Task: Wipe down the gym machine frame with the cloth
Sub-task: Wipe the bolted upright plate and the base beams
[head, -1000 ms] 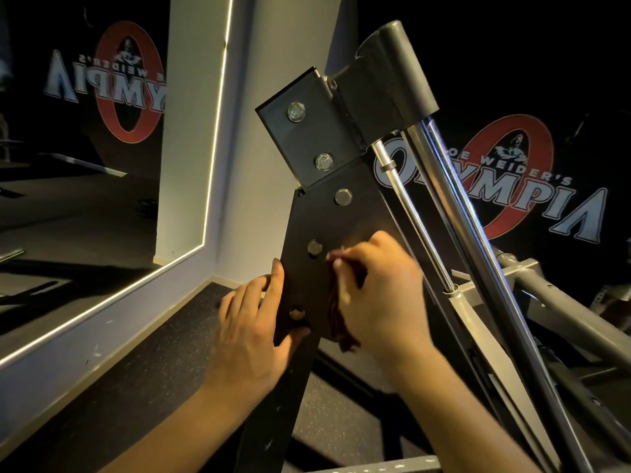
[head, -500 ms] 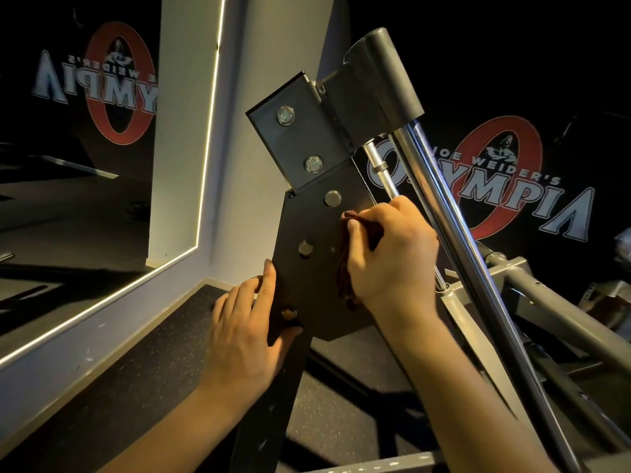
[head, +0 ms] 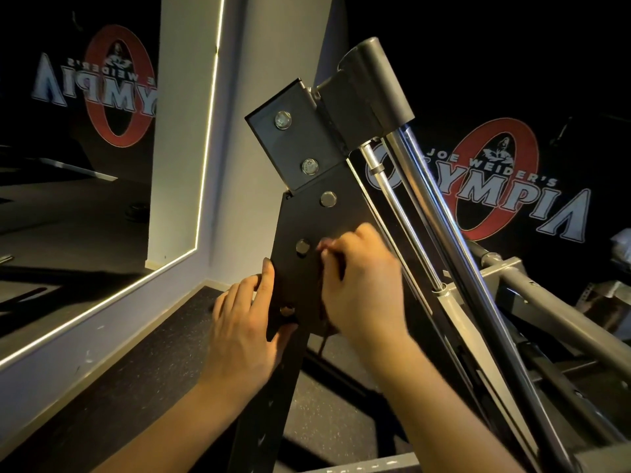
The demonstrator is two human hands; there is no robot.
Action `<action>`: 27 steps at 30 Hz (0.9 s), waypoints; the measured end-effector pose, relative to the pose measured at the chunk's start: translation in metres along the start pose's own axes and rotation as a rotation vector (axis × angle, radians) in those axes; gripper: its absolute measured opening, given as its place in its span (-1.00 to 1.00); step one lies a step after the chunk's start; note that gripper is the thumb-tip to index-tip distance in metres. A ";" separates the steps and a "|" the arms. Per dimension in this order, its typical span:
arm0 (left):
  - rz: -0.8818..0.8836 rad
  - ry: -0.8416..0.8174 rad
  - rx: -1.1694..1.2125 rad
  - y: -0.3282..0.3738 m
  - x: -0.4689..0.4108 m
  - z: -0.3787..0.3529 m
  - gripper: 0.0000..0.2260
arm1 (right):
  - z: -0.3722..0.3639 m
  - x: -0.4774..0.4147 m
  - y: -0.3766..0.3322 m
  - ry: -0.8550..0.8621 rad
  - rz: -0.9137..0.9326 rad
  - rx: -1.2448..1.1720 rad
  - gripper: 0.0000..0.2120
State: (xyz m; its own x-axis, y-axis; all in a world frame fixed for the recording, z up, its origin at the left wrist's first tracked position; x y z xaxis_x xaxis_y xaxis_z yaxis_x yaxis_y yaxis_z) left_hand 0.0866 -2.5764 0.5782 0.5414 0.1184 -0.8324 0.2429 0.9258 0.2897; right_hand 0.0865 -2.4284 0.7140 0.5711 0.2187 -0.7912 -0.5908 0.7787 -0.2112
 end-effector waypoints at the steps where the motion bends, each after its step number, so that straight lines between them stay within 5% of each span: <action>1: 0.000 -0.006 -0.009 0.000 0.000 0.001 -0.02 | -0.004 0.011 -0.002 -0.127 -0.025 0.044 -0.88; 4: -0.021 -0.033 -0.022 -0.001 -0.001 0.007 -0.04 | 0.006 0.011 0.009 -0.228 -0.073 0.099 -0.84; 9: -0.009 -0.070 0.031 -0.001 -0.003 0.012 -0.09 | 0.018 -0.022 0.009 0.227 0.038 -0.072 -0.92; 12: 0.004 -0.091 0.093 -0.002 -0.004 0.018 -0.13 | -0.019 0.013 0.002 -0.027 0.125 -0.003 -0.90; 15: 0.076 -0.130 0.188 -0.004 -0.003 0.031 -0.25 | -0.024 0.036 0.014 -0.241 -0.010 0.036 -0.86; 18: 0.191 -0.148 0.323 -0.001 -0.006 0.043 -0.32 | 0.013 0.023 0.024 0.032 -0.077 -0.147 -0.94; 22: 0.263 -0.158 0.398 0.008 -0.015 0.043 -0.37 | 0.044 -0.007 0.020 0.501 -0.016 -0.250 -0.78; 27: 0.300 -0.203 0.459 0.003 -0.017 0.040 -0.41 | -0.008 0.006 0.002 0.314 0.159 -0.270 -0.78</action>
State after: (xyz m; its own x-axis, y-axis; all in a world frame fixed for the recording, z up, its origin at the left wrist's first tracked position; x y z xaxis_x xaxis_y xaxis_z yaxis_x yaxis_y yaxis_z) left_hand 0.1109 -2.5906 0.6119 0.7730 0.2383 -0.5880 0.3543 0.6067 0.7116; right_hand 0.0840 -2.4298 0.7048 0.2845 0.1017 -0.9533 -0.8091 0.5588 -0.1818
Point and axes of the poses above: each hand's wrist, its own x-axis away from the middle knuckle, its own z-axis out of the back of the hand, y = z × x, the point moved 1 cm from there along -x, towards the middle knuckle, and after that the axes turned 6 degrees about -z, right-handed, at the moved point
